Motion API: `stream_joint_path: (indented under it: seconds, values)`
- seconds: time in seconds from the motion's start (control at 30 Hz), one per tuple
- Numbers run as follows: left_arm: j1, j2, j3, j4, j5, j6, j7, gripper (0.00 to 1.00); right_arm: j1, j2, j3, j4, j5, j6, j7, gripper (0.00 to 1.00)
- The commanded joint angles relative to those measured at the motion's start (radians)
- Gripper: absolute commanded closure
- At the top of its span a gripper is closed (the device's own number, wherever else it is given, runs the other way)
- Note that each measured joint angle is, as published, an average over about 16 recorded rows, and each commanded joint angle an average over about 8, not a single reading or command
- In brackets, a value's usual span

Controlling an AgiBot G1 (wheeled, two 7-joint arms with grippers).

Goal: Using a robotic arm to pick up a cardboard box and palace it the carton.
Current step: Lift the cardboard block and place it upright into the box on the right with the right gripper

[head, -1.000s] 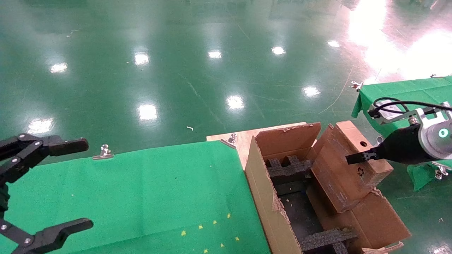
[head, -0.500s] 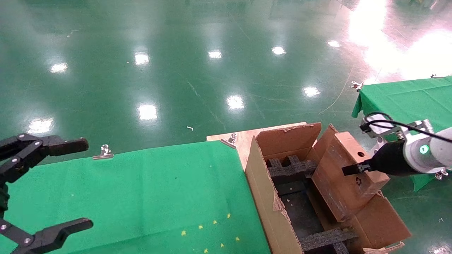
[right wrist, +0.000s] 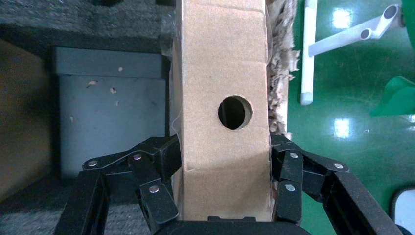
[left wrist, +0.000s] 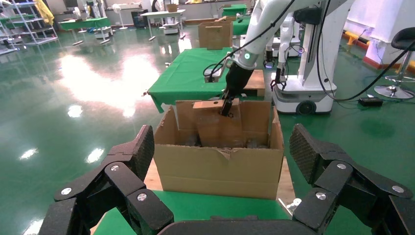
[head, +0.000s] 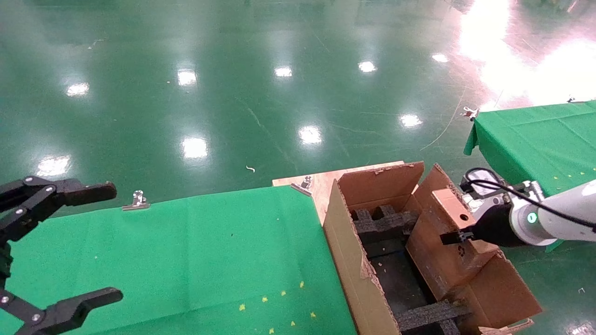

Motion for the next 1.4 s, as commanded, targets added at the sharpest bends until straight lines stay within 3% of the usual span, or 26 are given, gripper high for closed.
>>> stream_joint_path:
  seconds: [0.03, 0.37, 0.83, 0.87, 1.07, 1.13, 1.4]
  values:
    - [0.000, 0.000, 0.000, 0.000, 0.000, 0.000, 0.000, 0.00, -0.022, -0.010, -0.006, -0.021, 0.000, 0.024, 0.005, 1.00]
    - [0.000, 0.000, 0.001, 0.000, 0.000, 0.000, 0.000, 0.00, -0.116, -0.090, -0.007, -0.178, 0.144, 0.081, -0.102, 1.00]
    - [0.000, -0.001, 0.001, 0.000, -0.001, -0.001, 0.001, 0.00, -0.232, -0.210, 0.016, -0.428, 0.343, 0.053, -0.305, 0.98]
    - [0.000, -0.001, 0.001, 0.000, -0.001, -0.001, 0.001, 0.00, -0.235, -0.215, 0.018, -0.439, 0.351, 0.050, -0.315, 0.93]
    - [0.000, -0.001, 0.002, 0.000, -0.001, -0.001, 0.001, 0.00, -0.250, -0.235, 0.030, -0.492, 0.391, 0.033, -0.360, 0.18]
    - [0.000, -0.001, 0.002, 0.000, -0.001, -0.001, 0.001, 0.00, -0.253, -0.238, 0.033, -0.501, 0.398, 0.030, -0.366, 0.00]
    - [0.000, -0.001, 0.002, 0.000, -0.001, -0.001, 0.001, 0.00, -0.247, -0.232, 0.030, -0.487, 0.390, 0.029, -0.355, 0.00]
